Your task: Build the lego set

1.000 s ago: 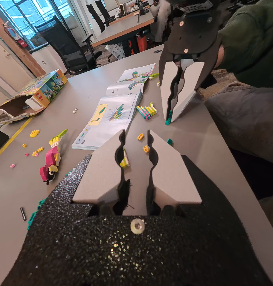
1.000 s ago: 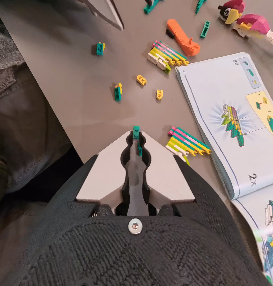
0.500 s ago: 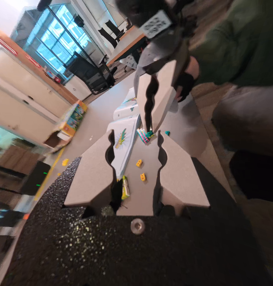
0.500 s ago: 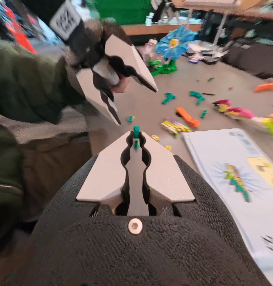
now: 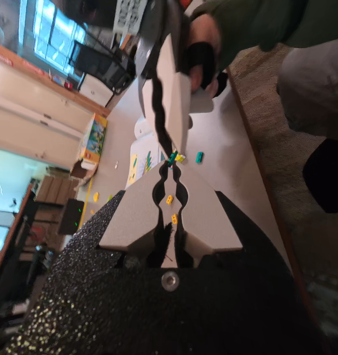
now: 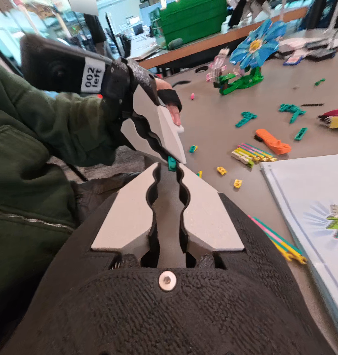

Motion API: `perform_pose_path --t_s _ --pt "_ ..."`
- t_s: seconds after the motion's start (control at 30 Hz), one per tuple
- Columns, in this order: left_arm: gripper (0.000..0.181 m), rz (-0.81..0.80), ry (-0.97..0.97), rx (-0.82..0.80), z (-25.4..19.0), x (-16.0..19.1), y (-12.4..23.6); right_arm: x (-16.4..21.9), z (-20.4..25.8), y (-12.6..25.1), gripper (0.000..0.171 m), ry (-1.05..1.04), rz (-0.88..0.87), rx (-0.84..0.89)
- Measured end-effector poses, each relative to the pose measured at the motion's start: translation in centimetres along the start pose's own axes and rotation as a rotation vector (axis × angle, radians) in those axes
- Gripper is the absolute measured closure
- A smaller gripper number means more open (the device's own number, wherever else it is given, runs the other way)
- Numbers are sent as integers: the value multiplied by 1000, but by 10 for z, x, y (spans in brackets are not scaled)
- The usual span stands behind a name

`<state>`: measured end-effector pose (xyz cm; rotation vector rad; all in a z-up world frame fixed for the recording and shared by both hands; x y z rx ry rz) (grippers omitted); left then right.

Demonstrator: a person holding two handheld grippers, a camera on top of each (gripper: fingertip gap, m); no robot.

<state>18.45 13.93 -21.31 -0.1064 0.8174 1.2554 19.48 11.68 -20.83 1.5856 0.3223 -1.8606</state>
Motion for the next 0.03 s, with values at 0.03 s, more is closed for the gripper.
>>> perform_pose_path --t_s 0.03 --pt "180 31 56 3 2 4 -2 1 -4 0 145 60 20 68"
Point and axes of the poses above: each gripper's, where its closed fingertips meet, y back along the fingers, x out of its underside, z = x × y across the jaws, the point moved 2 cm from there along y, back along the fingers, and after that the axes turned 1 degree about -x, right-handed, at the moved point
